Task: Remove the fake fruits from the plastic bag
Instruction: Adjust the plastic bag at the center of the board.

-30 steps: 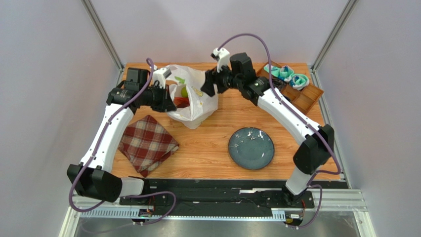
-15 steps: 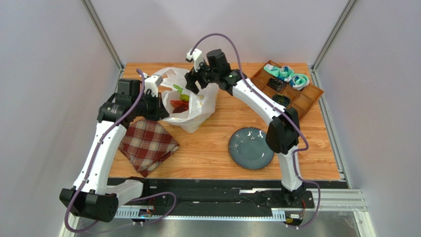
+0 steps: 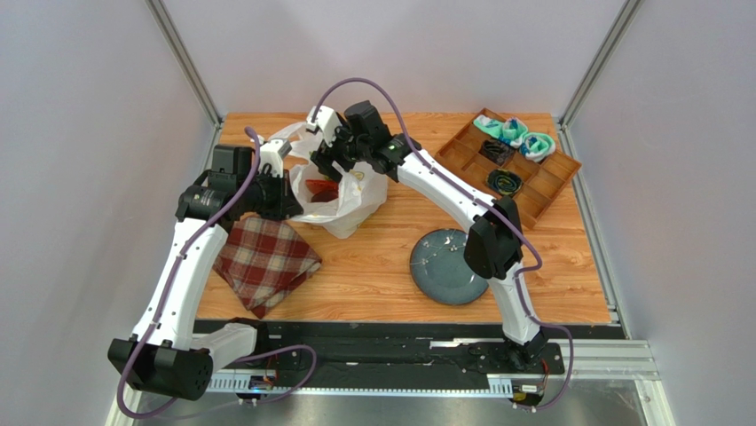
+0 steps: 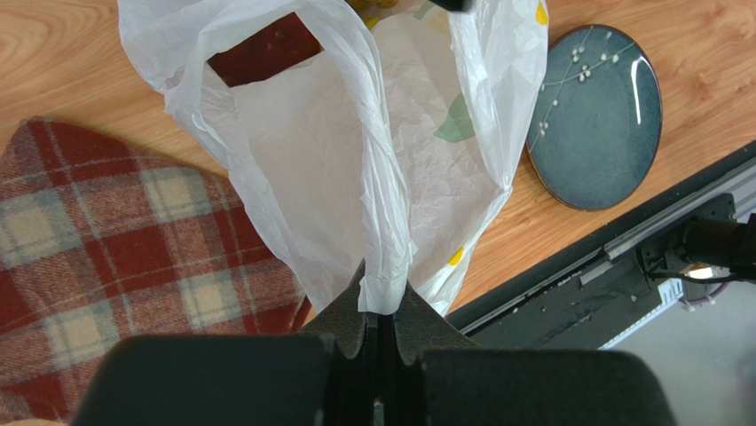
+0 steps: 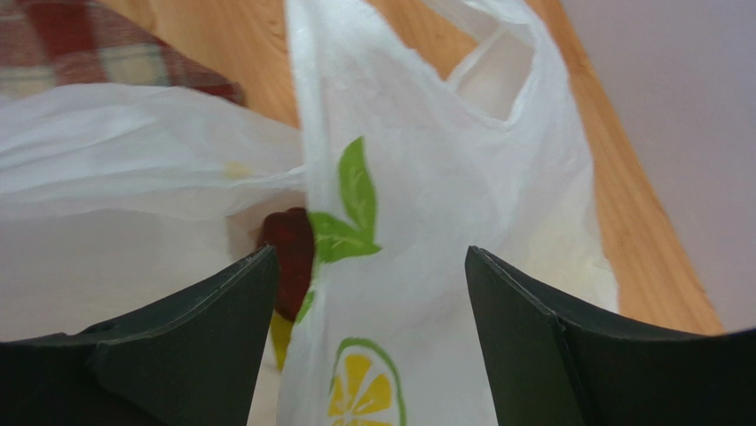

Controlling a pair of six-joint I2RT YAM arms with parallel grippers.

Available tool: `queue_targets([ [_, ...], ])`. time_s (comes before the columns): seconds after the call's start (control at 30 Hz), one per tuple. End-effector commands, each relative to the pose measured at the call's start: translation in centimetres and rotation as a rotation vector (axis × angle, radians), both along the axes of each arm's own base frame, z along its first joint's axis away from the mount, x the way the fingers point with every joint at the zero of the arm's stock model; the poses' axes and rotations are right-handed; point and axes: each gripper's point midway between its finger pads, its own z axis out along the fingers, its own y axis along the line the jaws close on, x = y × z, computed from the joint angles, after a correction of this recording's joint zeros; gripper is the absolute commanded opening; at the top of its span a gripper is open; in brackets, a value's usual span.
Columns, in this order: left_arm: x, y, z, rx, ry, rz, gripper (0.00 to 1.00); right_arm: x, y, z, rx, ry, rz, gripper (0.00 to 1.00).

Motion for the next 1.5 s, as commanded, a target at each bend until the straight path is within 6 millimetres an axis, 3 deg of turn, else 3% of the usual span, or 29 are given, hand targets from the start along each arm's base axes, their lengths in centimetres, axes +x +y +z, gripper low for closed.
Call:
queue_targets([
  [0.0,-0.4,0.0,0.9,-0.019,-0.027,0.007,0.0,3.6,-0.2,-2.4,-0.148,-0.127,-0.143,0.82],
  [0.17,-0.4,0.2,1.1,-0.016,-0.038,0.007,0.0,5.1,-1.3,-3.2,-0.237,-0.173,-0.213,0.71],
  [0.27,0.6,0.1,2.1,-0.009,-0.072,0.002,0.0,6.4,-2.1,-1.5,-0.222,-0.223,-0.265,0.41],
  [0.3,0.9,0.1,2.6,-0.009,-0.082,0.0,0.0,6.8,-2.3,-0.7,-0.204,-0.239,-0.274,0.16],
  [0.33,1.8,0.0,3.5,-0.008,-0.103,-0.005,0.0,8.1,-2.8,1.2,-0.151,-0.276,-0.31,0.0],
  [0.4,3.7,-0.1,4.0,0.005,-0.116,-0.013,0.0,9.6,-3.9,6.6,-0.011,-0.332,-0.367,0.0],
  [0.47,5.8,-0.2,7.0,0.008,-0.191,-0.01,0.0,12.2,-6.0,12.1,0.126,-0.422,-0.44,0.0],
  [0.5,7.5,-0.5,6.8,0.012,-0.168,-0.013,0.0,12.2,-6.6,16.8,0.23,-0.48,-0.428,0.0],
  [0.53,9.0,-0.7,10.7,0.004,-0.263,-0.013,0.0,13.3,-8.3,19.5,0.296,-0.526,-0.444,0.0],
  [0.6,12.4,-1.0,15.5,0.012,-0.374,-0.015,0.0,12.6,-9.2,24.0,0.419,-0.584,-0.4,0.0],
  [0.67,14.8,-0.7,18.5,0.049,-0.468,-0.01,0.0,11.7,-11.7,28.9,0.513,-0.682,-0.42,0.0],
  [0.7,16.4,-0.9,21.8,0.043,-0.566,-0.013,0.0,11.4,-12.4,29.6,0.52,-0.693,-0.431,0.0],
  [0.77,17.2,-1.3,24.3,0.065,-0.669,-0.071,0.0,11.7,-14.4,29.4,0.532,-0.668,-0.481,0.0],
  [0.8,17.6,-1.5,26.2,0.062,-0.742,-0.077,0.0,10.1,-16.3,31.3,0.562,-0.661,-0.509,0.0],
  [0.83,17.3,-2.2,26.6,0.067,-0.774,-0.131,0.0,11.2,-17.3,27.4,0.523,-0.558,-0.545,0.0],
  [0.87,16.9,-2.8,26.8,0.075,-0.798,-0.176,0.0,11.1,-18.0,25.4,0.504,-0.5,-0.569,0.0],
  [0.9,16.1,-3.1,25.6,0.094,-0.768,-0.216,0.0,10.4,-19.2,24.3,0.497,-0.462,-0.6,0.0],
  [0.93,15.1,-4.2,24.6,0.119,-0.771,-0.298,0.0,8.8,-20.5,20.1,0.455,-0.361,-0.627,0.0],
  [0.97,13.8,-4.8,23.0,0.119,-0.732,-0.363,0.0,7.3,-21.3,18.1,0.425,-0.305,-0.638,0.0],
  [1.0,11.5,-5.7,19.3,0.117,-0.636,-0.437,0.0,5.9,-21.8,16.0,0.401,-0.251,-0.643,0.0],
  [1.03,10.1,-6.2,17.1,0.136,-0.597,-0.507,0.0,2.9,-22.8,16.0,0.433,-0.207,-0.645,0.0],
  [1.07,6.8,-6.3,15.5,0.136,-0.545,-0.567,0.0,1.3,-23.0,10.1,0.36,-0.095,-0.651,0.0],
  [1.1,4.4,-7.3,9.9,0.127,-0.387,-0.653,0.0,-0.4,-23.5,6.9,0.313,-0.008,-0.67,0.0],
  [1.13,2.4,-7.3,7.5,0.125,-0.308,-0.694,0.0,-2.4,-24.0,6.0,0.327,0.052,-0.691,0.0],
  [1.17,-0.5,-7.2,3.8,0.105,-0.191,-0.728,0.0,-4.1,-24.4,1.4,0.259,0.15,-0.696,0.02],
  [1.2,-2.3,-7.7,2.4,0.083,-0.138,-0.759,0.0,-5.6,-24.7,-0.8,0.214,0.214,-0.691,0.09],
  [1.3,-5.1,-7.9,-0.8,0.025,-0.027,-0.734,0.0,-8.2,-24.4,-2.9,0.159,0.33,-0.637,0.36],
  [1.37,-5.0,-8.3,-0.9,-0.01,-0.035,-0.675,0.0,-9.3,-22.9,-0.9,0.207,0.351,-0.541,0.52],
  [1.47,-3.8,-8.8,0.2,-0.036,-0.078,-0.618,0.0,-10.0,-21.3,4.8,0.244,0.241,-0.427,0.6],
])
